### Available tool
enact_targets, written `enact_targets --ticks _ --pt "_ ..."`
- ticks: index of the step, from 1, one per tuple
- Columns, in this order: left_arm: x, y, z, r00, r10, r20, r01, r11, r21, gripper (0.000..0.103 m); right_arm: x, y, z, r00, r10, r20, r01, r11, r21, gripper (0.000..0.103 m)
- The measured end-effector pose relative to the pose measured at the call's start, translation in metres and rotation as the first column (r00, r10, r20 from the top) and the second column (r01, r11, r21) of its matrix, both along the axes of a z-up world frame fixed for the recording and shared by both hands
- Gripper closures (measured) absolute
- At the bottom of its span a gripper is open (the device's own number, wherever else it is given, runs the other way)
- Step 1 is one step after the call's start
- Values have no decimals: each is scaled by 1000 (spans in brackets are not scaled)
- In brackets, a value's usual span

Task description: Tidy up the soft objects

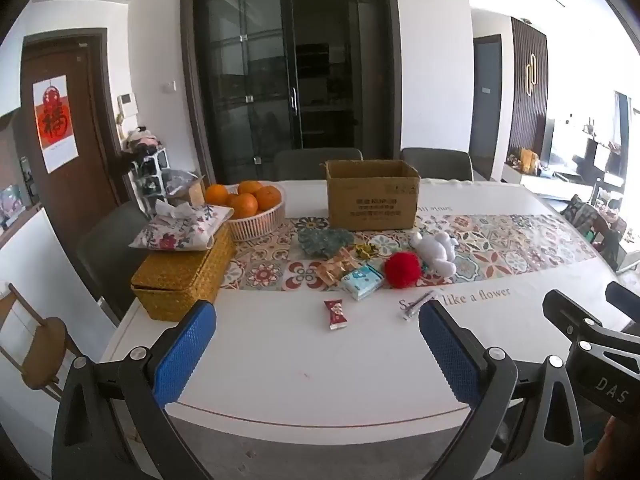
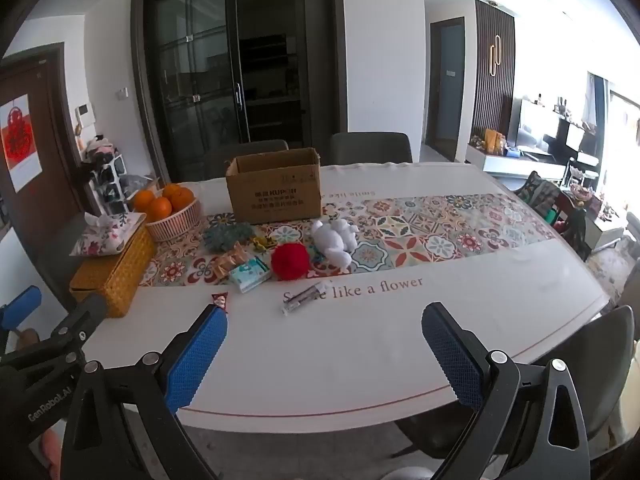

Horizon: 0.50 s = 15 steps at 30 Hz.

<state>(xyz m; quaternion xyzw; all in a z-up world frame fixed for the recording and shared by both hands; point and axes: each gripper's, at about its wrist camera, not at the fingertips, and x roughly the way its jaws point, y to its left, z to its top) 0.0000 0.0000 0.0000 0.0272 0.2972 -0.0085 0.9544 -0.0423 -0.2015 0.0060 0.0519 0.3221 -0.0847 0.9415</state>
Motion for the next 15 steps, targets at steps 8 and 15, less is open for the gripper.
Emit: enact_targets --ticks 8,15 --pt "2 7 5 999 -3 40 3 1000 -18 0 0 0 1 1000 1 6 -1 1000 9 4" --pt "-1 8 9 999 12 50 -11 1000 -7 0 0 0 0 1000 3 4 -3 1000 5 4"
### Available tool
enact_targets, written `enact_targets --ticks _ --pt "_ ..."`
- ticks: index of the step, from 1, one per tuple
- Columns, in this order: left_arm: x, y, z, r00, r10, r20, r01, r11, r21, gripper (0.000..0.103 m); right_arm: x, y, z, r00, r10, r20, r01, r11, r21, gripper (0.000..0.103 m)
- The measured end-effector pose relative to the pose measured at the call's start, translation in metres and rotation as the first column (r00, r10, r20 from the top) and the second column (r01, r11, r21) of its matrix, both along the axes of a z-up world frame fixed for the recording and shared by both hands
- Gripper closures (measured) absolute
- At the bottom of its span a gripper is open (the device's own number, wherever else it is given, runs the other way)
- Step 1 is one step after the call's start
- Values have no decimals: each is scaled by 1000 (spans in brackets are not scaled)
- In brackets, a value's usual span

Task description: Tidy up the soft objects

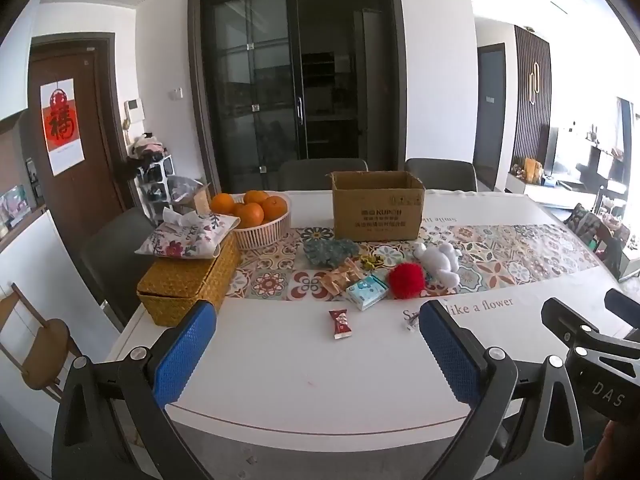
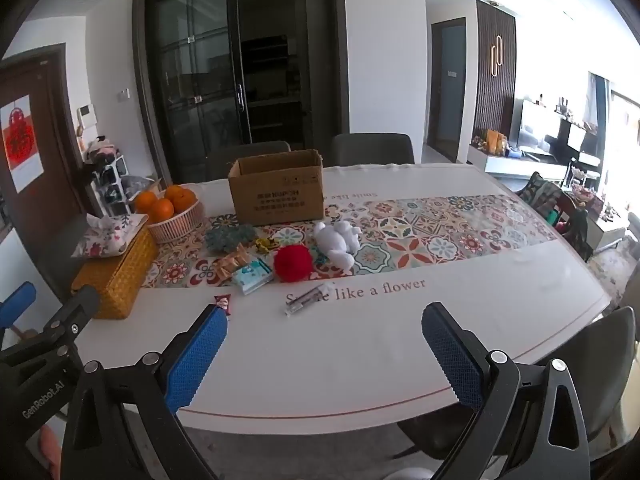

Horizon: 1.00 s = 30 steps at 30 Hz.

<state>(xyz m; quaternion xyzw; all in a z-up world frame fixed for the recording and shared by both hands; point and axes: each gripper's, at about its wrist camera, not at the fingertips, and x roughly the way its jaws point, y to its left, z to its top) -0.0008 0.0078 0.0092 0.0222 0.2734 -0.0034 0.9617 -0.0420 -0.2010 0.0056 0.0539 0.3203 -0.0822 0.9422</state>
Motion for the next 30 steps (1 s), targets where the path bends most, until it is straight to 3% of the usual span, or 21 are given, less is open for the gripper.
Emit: enact_targets --ticks 30 --pt "-2 -3 -2 1000 -1 5 1 1000 1 0 -4 -1 8 1000 8 13 -8 1000 1 4"
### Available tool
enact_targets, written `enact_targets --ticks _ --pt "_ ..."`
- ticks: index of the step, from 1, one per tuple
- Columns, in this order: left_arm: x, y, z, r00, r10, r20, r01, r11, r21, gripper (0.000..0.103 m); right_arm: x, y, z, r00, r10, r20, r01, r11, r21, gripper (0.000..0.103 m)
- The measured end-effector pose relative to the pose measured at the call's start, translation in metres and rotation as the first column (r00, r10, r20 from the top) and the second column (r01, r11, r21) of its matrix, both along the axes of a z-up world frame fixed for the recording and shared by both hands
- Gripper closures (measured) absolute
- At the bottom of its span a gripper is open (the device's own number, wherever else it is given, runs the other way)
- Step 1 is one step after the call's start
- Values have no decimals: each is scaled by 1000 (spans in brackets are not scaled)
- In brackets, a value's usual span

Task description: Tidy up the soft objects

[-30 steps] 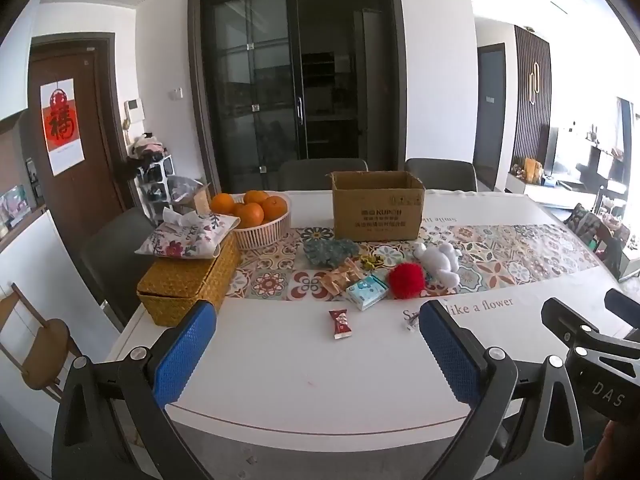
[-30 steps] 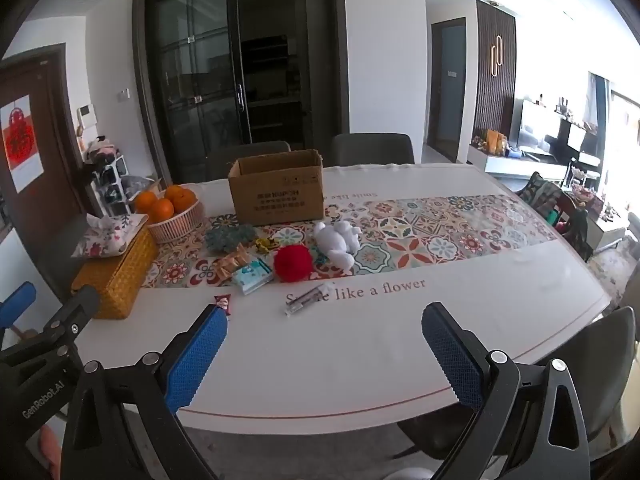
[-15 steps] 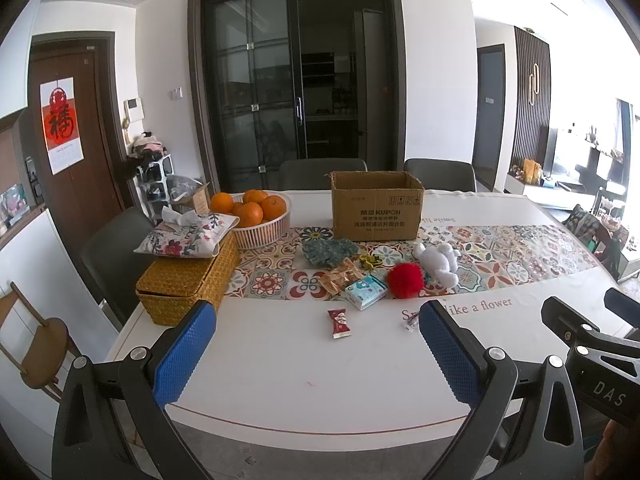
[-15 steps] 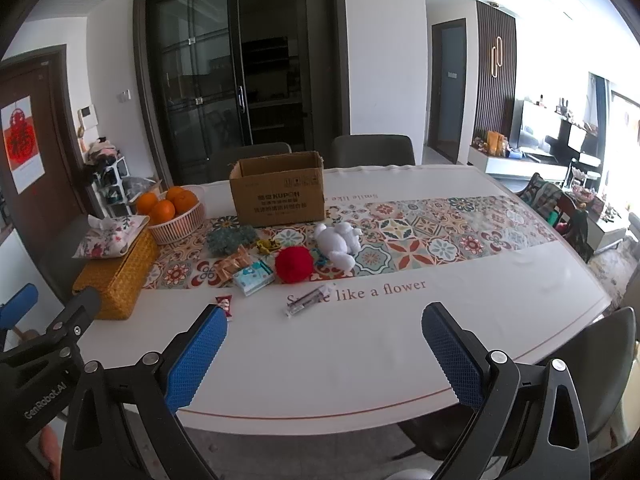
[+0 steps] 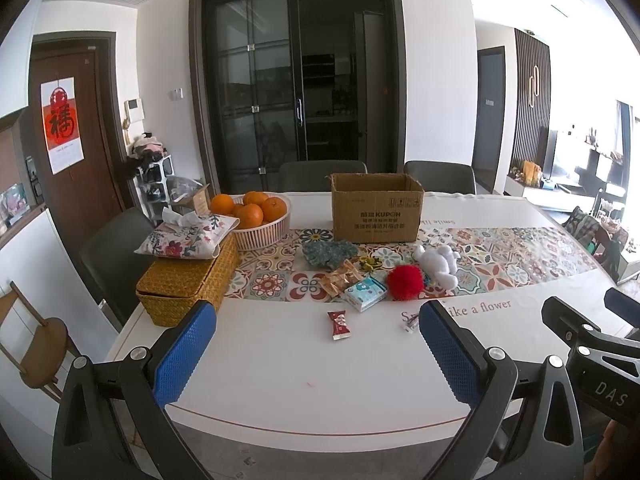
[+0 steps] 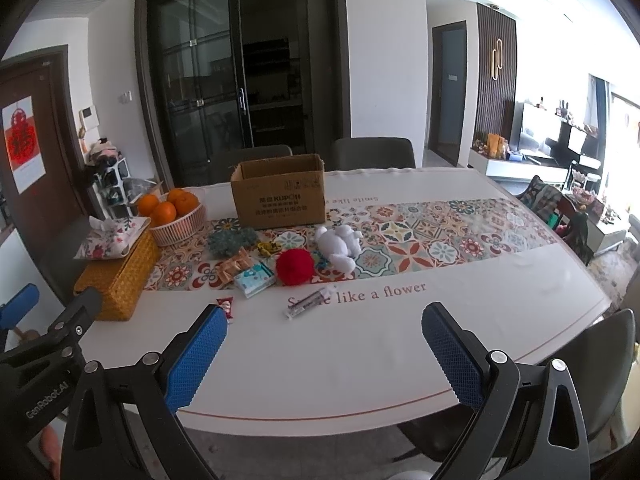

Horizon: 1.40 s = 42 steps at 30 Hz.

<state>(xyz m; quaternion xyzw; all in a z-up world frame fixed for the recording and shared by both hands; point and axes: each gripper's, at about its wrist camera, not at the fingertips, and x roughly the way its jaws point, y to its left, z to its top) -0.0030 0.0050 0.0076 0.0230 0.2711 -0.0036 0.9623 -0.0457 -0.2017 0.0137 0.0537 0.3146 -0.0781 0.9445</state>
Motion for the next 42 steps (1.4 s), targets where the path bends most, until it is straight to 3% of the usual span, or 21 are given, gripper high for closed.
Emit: enact_targets --ticks 42 --pt "-2 0 1 1000 1 5 -1 1000 -3 0 -1 1 2 1000 -3 9 3 1000 -4 4"
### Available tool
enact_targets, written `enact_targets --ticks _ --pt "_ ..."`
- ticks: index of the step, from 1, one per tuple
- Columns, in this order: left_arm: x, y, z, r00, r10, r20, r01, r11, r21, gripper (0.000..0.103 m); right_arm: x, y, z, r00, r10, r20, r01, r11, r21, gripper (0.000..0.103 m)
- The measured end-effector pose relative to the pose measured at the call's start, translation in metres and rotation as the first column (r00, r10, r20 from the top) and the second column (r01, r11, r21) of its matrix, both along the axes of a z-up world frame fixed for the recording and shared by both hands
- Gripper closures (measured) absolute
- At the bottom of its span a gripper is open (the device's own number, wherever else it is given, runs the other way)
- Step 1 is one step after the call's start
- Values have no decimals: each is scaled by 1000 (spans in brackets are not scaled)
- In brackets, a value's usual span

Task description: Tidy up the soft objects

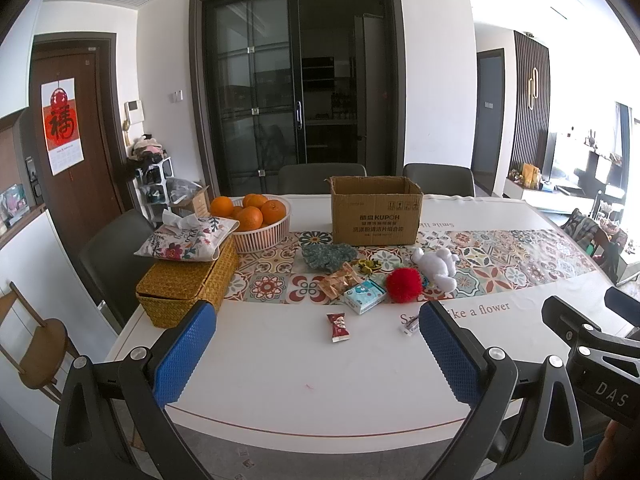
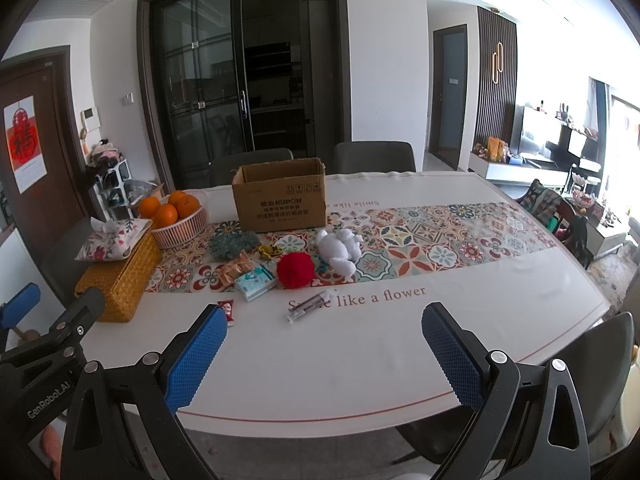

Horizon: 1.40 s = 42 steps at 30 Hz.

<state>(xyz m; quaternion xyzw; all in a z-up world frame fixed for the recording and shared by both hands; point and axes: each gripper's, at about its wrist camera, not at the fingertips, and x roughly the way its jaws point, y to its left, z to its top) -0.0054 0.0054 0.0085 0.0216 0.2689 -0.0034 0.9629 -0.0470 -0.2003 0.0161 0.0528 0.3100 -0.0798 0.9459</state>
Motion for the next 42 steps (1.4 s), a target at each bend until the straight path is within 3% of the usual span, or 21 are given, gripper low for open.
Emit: enact_targets --ticks 9,21,28,33,42 --pt "13 -1 -6 999 6 -33 -6 1000 6 0 7 -3 -7 1000 -10 -26 11 1000 19 4" --pt "76 8 -64 987 -2 -158 0 1000 -17 0 61 -2 -69 988 -54 -142 76 986 147 5" --pt "126 -4 -95 973 1 -231 -5 1000 -17 7 103 -15 -99 970 -73 -231 125 968 220 15" --pt "163 -16 -122 963 34 -269 -41 999 -20 9 150 -31 -129 951 -27 -308 116 955 274 23" --pt "209 -20 -172 947 86 -310 -79 996 34 16 207 -43 -184 917 -25 -399 169 930 328 31"
